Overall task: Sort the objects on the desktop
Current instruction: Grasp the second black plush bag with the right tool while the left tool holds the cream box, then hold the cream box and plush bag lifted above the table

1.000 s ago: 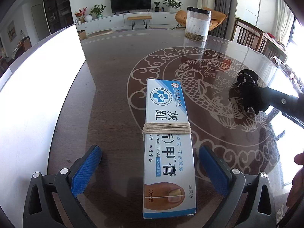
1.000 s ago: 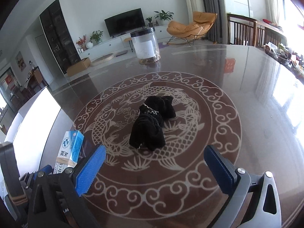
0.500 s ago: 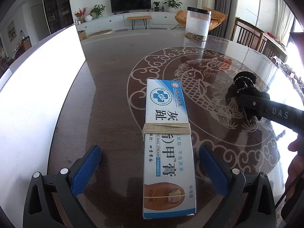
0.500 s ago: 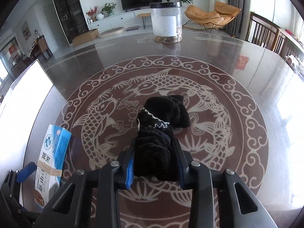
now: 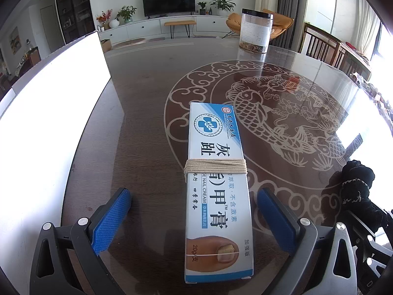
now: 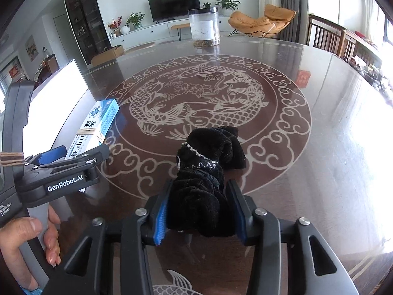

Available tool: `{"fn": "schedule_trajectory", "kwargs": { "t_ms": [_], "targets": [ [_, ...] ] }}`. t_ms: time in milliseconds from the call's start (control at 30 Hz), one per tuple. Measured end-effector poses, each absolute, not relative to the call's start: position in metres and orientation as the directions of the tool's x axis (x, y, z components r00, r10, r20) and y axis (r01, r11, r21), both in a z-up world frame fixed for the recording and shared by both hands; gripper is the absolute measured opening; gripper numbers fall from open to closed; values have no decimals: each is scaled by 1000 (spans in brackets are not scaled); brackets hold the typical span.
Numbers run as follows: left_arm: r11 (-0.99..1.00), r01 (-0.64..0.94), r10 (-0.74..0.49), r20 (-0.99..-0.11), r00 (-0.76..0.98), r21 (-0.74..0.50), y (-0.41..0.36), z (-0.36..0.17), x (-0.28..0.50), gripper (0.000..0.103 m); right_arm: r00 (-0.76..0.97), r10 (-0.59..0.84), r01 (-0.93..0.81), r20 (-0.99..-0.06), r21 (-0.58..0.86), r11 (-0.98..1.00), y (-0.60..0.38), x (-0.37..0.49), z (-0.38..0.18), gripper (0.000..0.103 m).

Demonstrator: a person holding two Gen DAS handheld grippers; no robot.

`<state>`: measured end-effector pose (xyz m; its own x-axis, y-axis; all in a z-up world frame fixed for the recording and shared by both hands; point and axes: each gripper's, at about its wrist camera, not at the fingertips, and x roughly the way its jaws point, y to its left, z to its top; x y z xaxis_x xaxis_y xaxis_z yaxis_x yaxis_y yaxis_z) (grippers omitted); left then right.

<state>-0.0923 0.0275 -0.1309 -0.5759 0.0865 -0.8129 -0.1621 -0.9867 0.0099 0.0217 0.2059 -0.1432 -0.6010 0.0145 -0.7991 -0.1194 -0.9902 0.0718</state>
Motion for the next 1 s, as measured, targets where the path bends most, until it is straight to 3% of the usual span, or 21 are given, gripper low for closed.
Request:
{"fn": "schedule_trajectory", "kwargs": {
  "t_ms": [33, 133, 633, 1000],
  "targets": [
    [-987, -162, 86, -813, -576, 10, 27, -131, -92, 103, -601, 19, -119, -799, 65, -991, 205, 20, -145, 72],
    [-987, -162, 86, -813, -576, 10, 28, -131, -92, 103, -602, 27, -112, -798, 50, -992, 202, 16, -146, 80],
    [-987, -162, 87, -813, -576, 10, 28, -131, -92, 103, -588, 49, -92, -808, 6, -996, 195, 13, -152, 98],
    [-987, -163, 87, -813, -576, 10, 28, -131, -93, 103, -581, 50, -88, -813, 1, -996, 194, 13, -154, 102]
  ]
}}
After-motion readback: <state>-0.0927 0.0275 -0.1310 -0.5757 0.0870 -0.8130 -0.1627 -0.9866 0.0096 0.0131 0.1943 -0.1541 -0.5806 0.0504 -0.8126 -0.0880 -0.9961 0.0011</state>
